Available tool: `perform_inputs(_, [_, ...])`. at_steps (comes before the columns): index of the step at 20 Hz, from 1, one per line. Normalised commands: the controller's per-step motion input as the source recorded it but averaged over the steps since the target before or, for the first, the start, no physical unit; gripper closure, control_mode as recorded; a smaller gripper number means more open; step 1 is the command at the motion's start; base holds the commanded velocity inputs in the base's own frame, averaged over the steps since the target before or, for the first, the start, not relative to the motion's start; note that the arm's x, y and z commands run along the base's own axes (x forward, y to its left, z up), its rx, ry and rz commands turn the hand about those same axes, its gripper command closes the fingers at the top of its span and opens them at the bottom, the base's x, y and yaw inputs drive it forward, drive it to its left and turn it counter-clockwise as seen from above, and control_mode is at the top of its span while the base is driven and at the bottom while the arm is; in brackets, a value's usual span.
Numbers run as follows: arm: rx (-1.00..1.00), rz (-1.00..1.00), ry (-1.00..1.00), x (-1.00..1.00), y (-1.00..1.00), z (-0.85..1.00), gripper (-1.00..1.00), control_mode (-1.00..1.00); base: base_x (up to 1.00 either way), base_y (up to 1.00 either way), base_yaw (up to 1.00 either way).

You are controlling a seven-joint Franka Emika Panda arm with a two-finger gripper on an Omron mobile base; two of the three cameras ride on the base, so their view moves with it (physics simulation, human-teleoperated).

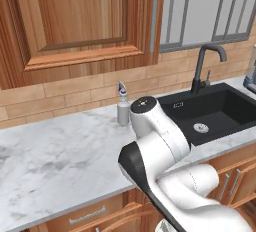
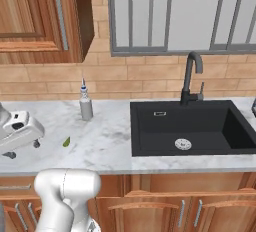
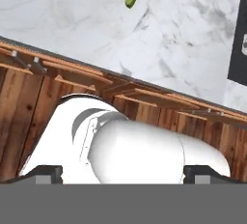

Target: Place the lemon wedge and potato inside the fridge drawer. Close the drawer after placing the vegetables.

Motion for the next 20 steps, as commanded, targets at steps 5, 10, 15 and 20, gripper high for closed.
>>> perform_inputs(5, [0.23,-0.18,-0.23,0.09,-0.21,-0.38,-1.0,-1.0,0.0,0.0,0.0])
perform_inputs(10, [0.13,-0.08,-0.05,0.55,-0.09,-0.08,-1.0,-1.0,0.0,0.0,0.0])
perform_inputs(15, [0.02,-0.1,0.0,0.66,0.2,0.0,-1.0,-1.0,0.0,0.0,0.0])
perform_inputs(20, [0.0,-0.14,0.0,0.41,0.33,-0.14,-1.0,-1.0,0.0,0.0,0.0])
